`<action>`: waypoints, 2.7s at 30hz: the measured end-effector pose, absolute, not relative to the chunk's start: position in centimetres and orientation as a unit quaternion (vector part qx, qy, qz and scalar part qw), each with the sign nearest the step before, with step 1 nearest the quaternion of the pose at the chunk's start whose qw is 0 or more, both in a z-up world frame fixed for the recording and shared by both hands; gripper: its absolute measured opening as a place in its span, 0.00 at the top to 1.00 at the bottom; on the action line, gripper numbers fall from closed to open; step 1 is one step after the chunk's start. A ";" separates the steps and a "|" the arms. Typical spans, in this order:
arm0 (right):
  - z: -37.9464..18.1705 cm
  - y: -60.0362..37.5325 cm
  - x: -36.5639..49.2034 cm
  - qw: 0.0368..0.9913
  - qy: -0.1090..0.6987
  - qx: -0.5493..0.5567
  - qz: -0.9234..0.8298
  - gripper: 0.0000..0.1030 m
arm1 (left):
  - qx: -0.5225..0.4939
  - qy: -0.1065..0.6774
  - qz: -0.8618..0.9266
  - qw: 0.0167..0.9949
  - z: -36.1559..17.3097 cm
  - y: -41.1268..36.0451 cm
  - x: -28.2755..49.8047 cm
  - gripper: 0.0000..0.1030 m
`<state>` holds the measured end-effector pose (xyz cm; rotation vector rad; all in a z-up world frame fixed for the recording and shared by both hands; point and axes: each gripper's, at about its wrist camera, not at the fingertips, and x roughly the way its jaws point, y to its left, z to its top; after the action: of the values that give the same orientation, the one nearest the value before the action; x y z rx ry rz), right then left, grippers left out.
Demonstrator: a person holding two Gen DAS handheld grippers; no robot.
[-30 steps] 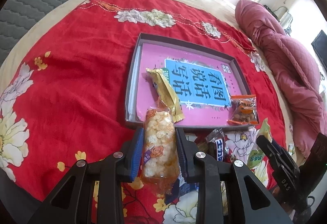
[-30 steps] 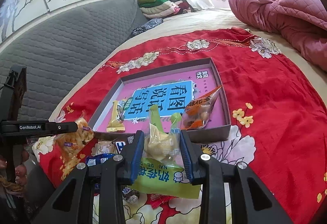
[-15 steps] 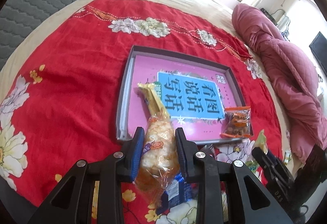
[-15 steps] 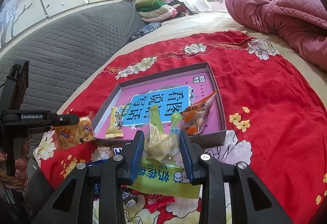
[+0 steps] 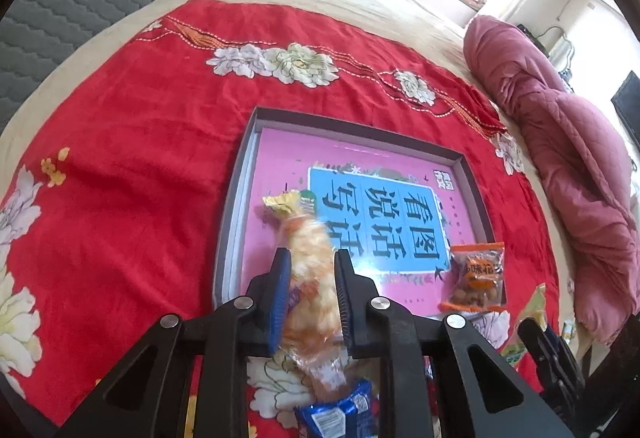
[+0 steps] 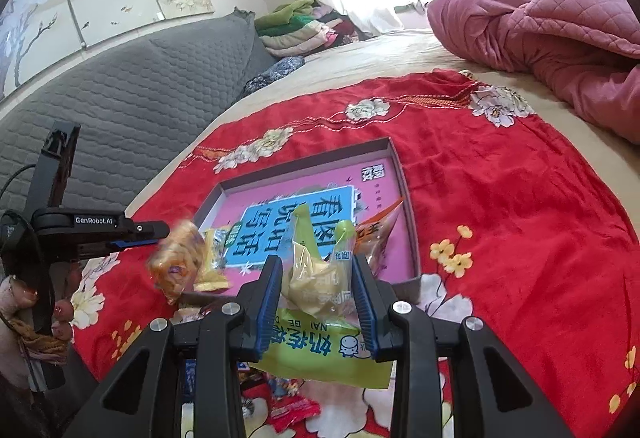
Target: Organize snacks
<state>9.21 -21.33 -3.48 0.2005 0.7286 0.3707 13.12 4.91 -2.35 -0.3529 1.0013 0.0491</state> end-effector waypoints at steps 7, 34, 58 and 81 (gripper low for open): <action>-4.2 -22.0 10.5 0.913 0.359 0.101 0.164 0.66 | -0.168 0.485 0.027 0.858 -3.5 4.9 14.6 0.78; -7.7 -19.8 15.3 0.908 0.377 0.068 0.168 0.66 | -0.174 0.483 0.014 0.858 -6.5 5.3 16.7 0.75; -7.8 -21.0 17.0 0.917 0.366 0.071 0.142 0.65 | -0.145 0.482 0.034 0.863 -7.2 4.3 18.5 0.74; -7.9 -19.1 16.0 0.908 0.378 0.041 0.175 0.64 | -0.144 0.496 0.033 0.856 -7.0 4.4 17.4 0.65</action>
<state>15.98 -19.06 -7.86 0.0837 0.7804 0.3619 17.44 4.44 -7.03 -0.3027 1.0430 0.0700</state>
